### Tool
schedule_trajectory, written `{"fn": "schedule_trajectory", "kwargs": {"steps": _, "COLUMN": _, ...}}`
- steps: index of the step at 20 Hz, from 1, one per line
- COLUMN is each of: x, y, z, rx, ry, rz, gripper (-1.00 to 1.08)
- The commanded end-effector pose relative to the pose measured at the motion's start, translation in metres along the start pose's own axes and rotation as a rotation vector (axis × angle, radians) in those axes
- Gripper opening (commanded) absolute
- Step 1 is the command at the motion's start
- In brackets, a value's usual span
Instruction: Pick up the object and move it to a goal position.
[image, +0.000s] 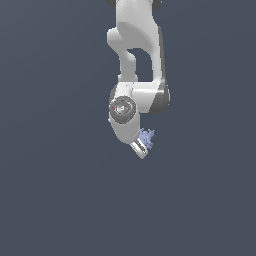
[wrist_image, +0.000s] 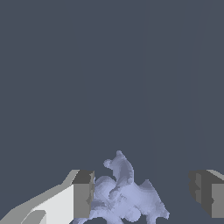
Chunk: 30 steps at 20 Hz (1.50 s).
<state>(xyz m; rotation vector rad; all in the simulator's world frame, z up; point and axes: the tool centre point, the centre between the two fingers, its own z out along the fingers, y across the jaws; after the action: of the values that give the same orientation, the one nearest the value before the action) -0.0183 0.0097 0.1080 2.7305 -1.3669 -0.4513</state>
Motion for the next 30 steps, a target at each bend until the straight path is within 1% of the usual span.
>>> {"fn": "schedule_trajectory", "kwargs": {"steps": 1, "x": -0.003, "y": -0.001, "z": 0.004, "rx": -0.013, "ry": -0.021, "rz": 0.071, "gripper": 0.68}}
{"fn": "schedule_trajectory", "kwargs": {"steps": 11, "x": -0.016, "y": -0.005, "z": 0.021, "rx": -0.074, "ry": -0.092, "rz": 0.344, "gripper": 0.68}}
{"fn": "schedule_trajectory", "kwargs": {"steps": 18, "x": -0.025, "y": -0.008, "z": 0.031, "rx": -0.124, "ry": -0.129, "rz": 0.517, "gripper": 0.68}}
{"fn": "schedule_trajectory", "kwargs": {"steps": 24, "x": -0.03, "y": -0.01, "z": 0.036, "rx": -0.155, "ry": -0.147, "rz": 0.615, "gripper": 0.68}}
{"fn": "schedule_trajectory", "kwargs": {"steps": 30, "x": -0.033, "y": -0.011, "z": 0.039, "rx": -0.172, "ry": -0.155, "rz": 0.663, "gripper": 0.68}}
